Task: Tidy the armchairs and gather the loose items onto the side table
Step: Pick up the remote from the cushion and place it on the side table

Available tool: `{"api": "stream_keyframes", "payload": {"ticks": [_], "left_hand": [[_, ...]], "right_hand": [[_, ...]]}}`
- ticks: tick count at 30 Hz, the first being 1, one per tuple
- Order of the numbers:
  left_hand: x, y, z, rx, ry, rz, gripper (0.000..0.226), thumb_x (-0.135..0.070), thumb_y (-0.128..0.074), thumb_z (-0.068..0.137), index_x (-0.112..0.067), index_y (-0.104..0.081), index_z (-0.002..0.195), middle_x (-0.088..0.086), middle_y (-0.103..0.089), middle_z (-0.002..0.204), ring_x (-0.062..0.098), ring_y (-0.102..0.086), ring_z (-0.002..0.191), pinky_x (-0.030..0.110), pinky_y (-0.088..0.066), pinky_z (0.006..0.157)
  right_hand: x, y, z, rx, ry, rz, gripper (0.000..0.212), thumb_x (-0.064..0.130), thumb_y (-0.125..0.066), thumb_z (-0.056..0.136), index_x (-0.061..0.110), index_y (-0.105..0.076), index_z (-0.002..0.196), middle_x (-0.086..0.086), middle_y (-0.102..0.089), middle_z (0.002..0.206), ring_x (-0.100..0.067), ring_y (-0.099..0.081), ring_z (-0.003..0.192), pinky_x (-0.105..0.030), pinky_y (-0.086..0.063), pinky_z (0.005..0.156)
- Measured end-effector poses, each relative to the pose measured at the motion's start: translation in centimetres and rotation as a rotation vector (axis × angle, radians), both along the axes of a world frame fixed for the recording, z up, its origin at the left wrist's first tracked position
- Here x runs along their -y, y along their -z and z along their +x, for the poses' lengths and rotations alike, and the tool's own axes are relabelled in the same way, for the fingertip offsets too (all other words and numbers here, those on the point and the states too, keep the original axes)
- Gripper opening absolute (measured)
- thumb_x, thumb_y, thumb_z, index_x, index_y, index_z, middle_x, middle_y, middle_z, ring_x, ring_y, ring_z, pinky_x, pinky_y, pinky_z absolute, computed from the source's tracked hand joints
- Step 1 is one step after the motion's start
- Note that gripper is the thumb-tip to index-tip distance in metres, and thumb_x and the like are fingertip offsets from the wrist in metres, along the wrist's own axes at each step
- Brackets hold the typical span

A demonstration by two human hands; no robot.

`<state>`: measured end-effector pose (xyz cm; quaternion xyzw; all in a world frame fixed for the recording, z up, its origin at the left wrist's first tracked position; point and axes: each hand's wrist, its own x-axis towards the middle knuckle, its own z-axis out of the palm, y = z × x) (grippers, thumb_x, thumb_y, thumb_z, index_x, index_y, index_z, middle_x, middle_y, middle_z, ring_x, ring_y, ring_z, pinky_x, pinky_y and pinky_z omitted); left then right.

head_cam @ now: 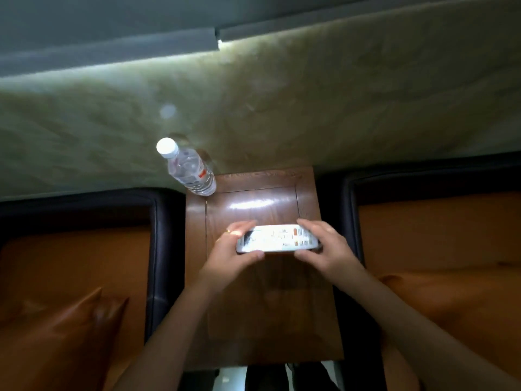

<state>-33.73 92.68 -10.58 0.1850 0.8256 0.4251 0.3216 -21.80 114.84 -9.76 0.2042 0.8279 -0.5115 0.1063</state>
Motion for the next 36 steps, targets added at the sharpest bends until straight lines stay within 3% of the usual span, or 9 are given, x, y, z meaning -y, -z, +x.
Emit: {"api": "stream_keyframes", "payload": {"ticks": [4,9,12,18,24,27,29,32,36], "left_hand": [[-1.4,4.2,-5.5,-0.119,0.034,-0.015,0.067,-0.017,-0.082,0.079,-0.012,-0.054,0.139,-0.003,-0.048,0.135,0.012,-0.046,0.128,0.012,-0.027,0.111],[-1.7,7.1,-8.3,-0.263,-0.033,-0.017,0.066,-0.020,-0.079,0.082,-0.012,-0.051,0.142,-0.004,-0.043,0.137,0.004,-0.038,0.129,0.002,-0.020,0.107],[-1.7,8.3,-8.6,-0.285,-0.077,-0.029,0.067,-0.024,-0.079,0.083,-0.016,-0.051,0.143,-0.006,-0.042,0.141,-0.003,-0.035,0.129,0.001,-0.018,0.106],[-1.9,8.7,-8.4,-0.309,-0.040,-0.061,0.066,-0.027,-0.072,0.088,-0.020,-0.044,0.148,-0.003,-0.032,0.156,-0.004,-0.027,0.138,0.003,-0.015,0.110],[-1.6,7.5,-5.8,-0.297,-0.177,-0.084,0.073,-0.022,-0.063,0.094,-0.026,-0.024,0.156,-0.003,-0.003,0.167,-0.002,-0.005,0.147,0.021,-0.010,0.120],[-0.9,7.2,-2.7,-0.180,-0.213,-0.167,0.083,-0.033,-0.062,0.094,-0.036,-0.009,0.157,-0.014,0.012,0.165,0.018,0.007,0.152,0.039,-0.002,0.123],[-0.5,7.5,-0.9,-0.112,-0.187,-0.245,0.088,-0.049,-0.058,0.092,-0.036,0.000,0.157,-0.024,0.020,0.161,0.032,0.015,0.151,0.041,0.009,0.117],[-0.4,7.6,0.0,-0.142,-0.154,-0.224,0.095,-0.065,-0.049,0.086,-0.034,0.007,0.156,-0.027,0.021,0.160,0.024,0.017,0.151,0.034,0.021,0.115],[-1.6,7.6,-1.2,-0.118,-0.182,-0.232,0.092,-0.049,-0.057,0.094,-0.033,0.011,0.154,-0.024,0.024,0.156,0.010,0.026,0.142,0.032,0.019,0.116]], "right_hand": [[-0.7,4.6,-5.5,-0.037,0.031,0.059,0.067,0.018,-0.078,0.084,0.022,-0.051,0.145,0.002,-0.048,0.142,-0.012,-0.044,0.132,-0.022,-0.031,0.114],[-1.3,8.1,-10.2,-0.133,-0.032,0.183,0.065,0.017,-0.077,0.084,0.018,-0.052,0.144,-0.004,-0.051,0.142,-0.017,-0.045,0.133,-0.008,-0.022,0.109],[-1.4,9.3,-10.9,-0.154,-0.070,0.272,0.066,0.023,-0.077,0.084,0.019,-0.052,0.144,-0.005,-0.053,0.141,-0.023,-0.044,0.129,-0.017,-0.024,0.108],[-0.9,9.5,-10.9,-0.179,-0.058,0.358,0.063,0.026,-0.075,0.084,0.020,-0.053,0.143,-0.003,-0.055,0.137,-0.023,-0.044,0.126,-0.026,-0.030,0.109],[1.5,7.9,-9.2,-0.128,0.137,0.292,0.071,0.012,-0.068,0.088,0.021,-0.039,0.152,-0.003,-0.032,0.160,-0.018,-0.029,0.147,-0.023,-0.017,0.118],[3.6,7.5,-7.6,-0.073,0.224,0.174,0.074,0.013,-0.063,0.094,0.024,-0.027,0.157,0.004,-0.020,0.165,-0.008,-0.018,0.150,-0.023,-0.013,0.121],[4.7,7.7,-6.8,-0.063,0.235,0.137,0.077,0.013,-0.062,0.095,0.027,-0.021,0.158,0.008,-0.014,0.166,0.000,-0.013,0.148,-0.013,-0.008,0.118],[5.3,8.0,-6.7,-0.054,0.245,0.147,0.078,0.014,-0.062,0.095,0.027,-0.018,0.158,0.010,-0.009,0.166,0.006,-0.008,0.145,0.004,0.000,0.106],[4.8,8.2,-7.7,-0.025,0.222,0.141,0.075,0.017,-0.059,0.097,0.027,-0.018,0.158,0.016,-0.010,0.165,0.002,-0.008,0.148,-0.010,-0.004,0.116]]}}
